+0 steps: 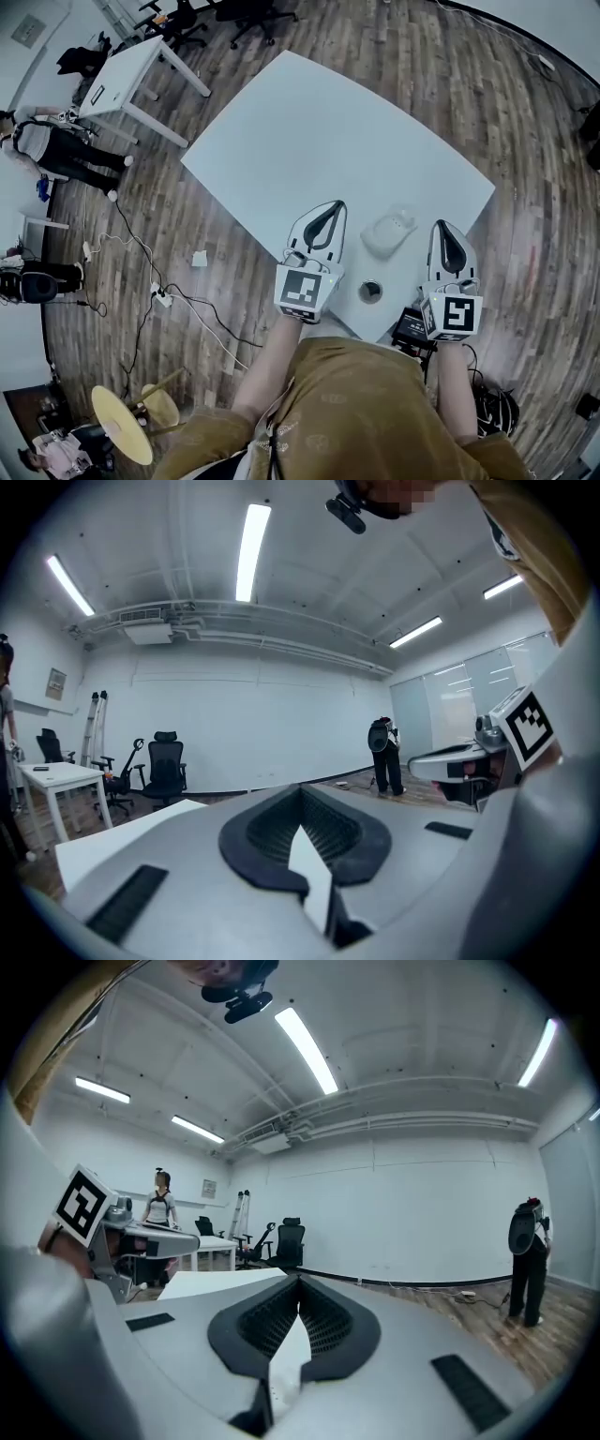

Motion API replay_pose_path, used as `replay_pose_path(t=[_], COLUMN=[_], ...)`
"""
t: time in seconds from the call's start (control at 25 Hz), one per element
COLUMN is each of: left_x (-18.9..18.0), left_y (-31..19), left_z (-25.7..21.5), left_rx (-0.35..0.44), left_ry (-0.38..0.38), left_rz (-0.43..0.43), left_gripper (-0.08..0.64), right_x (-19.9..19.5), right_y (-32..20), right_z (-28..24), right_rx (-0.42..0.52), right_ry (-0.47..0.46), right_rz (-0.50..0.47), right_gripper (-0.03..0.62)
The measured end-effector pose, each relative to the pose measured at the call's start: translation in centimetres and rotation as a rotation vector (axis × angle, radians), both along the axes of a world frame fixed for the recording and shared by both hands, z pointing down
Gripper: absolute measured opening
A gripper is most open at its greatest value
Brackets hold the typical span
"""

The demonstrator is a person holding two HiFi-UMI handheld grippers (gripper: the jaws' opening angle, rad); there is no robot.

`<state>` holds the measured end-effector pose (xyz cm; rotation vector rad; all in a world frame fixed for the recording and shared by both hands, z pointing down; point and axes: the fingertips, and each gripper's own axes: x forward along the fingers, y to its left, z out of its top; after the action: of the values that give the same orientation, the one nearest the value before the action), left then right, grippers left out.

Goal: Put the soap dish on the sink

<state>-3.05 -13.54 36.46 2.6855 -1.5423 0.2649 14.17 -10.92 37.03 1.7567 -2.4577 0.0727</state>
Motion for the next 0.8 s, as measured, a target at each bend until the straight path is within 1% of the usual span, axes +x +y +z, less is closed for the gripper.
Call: replay_pose_path(t=[0.04, 0.08, 0.16, 0.2, 0.24, 0.36, 0.48, 0.8], left_x=[0.0, -0.1, -0.2, -0.2, -0.1, 0.2, 0.6, 1.0], left_y=[0.2, 0.5, 1.1, 1.3, 1.5, 2.0, 2.6, 2.5], left_z=[-0.1, -0.1, -0.5, -0.8, -1.2, -2.1, -3.0, -3.8], left_rx=[-0.012, -0.028, -0.052, -0.052, -0.043, -0.008, 0.005, 0.032], left_ry=[0.017, 0.052, 0.141, 0.172, 0.181, 0.15, 0.155, 0.14], left_rz=[-0.006, -0.013, -0.028, -0.034, -0.037, -0.016, 0.011, 0.006], left_gripper=[0.008, 0.008, 0.006, 0.008, 0.006, 0.006, 0.008, 0.007], right_x=[0.0, 0.0, -0.1, -0.1, -0.1, -0.7, -0.7, 0.5], right_y=[0.3, 0.6, 1.3, 1.6, 1.7, 2.0, 2.4, 2.1], right_z=[-0.6, -1.2, -2.2, -2.6, -3.0, -3.3, -3.5, -4.1], right_rx=[0.01, 0.021, 0.042, 0.055, 0.071, 0.084, 0.081, 0.088], right_ry=[-0.018, -0.04, -0.077, -0.082, -0.079, -0.061, -0.063, -0.076], right_rz=[0.004, 0.006, 0.007, 0.009, 0.011, 0.008, 0.007, 0.035], right_gripper=[0.009, 0.009, 0.009, 0.009, 0.009, 0.009, 0.009, 0.009])
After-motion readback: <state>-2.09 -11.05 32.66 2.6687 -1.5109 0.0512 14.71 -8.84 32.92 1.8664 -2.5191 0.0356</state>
